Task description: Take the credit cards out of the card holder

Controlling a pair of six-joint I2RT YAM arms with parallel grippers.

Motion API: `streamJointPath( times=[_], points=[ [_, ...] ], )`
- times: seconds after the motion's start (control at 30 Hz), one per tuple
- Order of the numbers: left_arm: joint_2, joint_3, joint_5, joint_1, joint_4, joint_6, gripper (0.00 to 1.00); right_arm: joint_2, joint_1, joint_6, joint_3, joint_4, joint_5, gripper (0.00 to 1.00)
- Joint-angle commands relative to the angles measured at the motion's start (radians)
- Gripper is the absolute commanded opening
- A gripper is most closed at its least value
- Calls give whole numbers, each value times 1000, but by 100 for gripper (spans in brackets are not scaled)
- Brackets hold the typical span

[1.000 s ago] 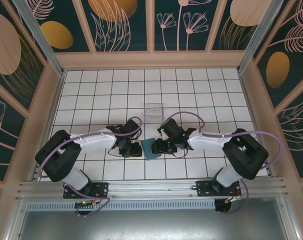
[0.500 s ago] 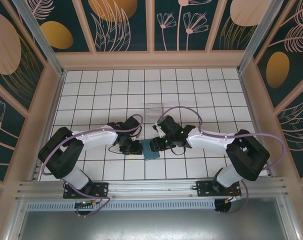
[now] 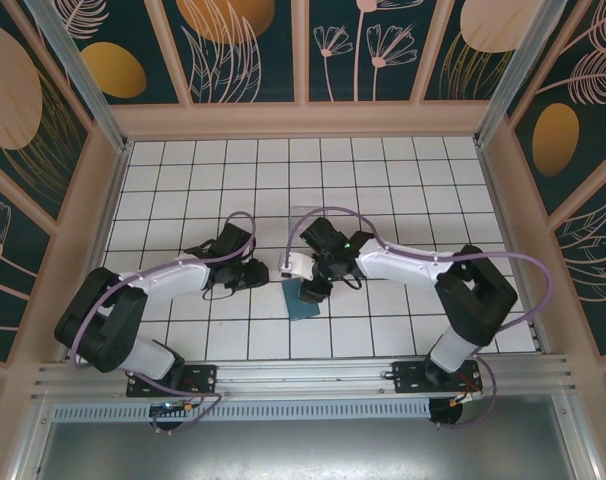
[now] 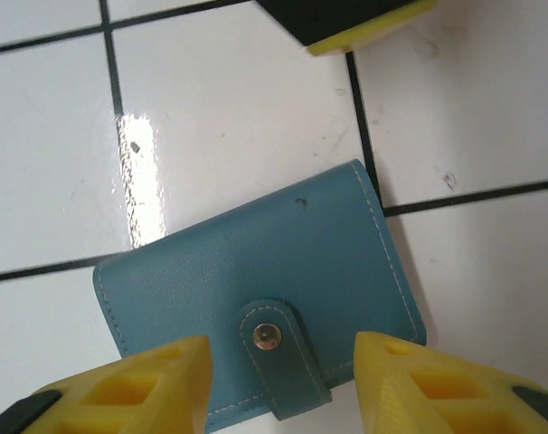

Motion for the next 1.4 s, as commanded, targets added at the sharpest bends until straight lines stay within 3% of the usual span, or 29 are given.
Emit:
streamJointPath(
  times=[0.0, 0.5, 0.87, 1.37],
  points=[
    [-35, -29, -1, 11, 35, -18, 35, 54, -6, -171, 64, -111, -39, 46],
    [-42, -52, 28, 11, 58, -24, 35, 179, -9, -209, 85, -134, -14, 45],
    [-30, -23, 51, 12, 37, -11, 35, 177, 22, -152, 87, -107, -29, 23],
    [-97, -37, 152, 11, 45, -39, 34, 45, 66, 111, -52, 275, -58, 8]
  ],
)
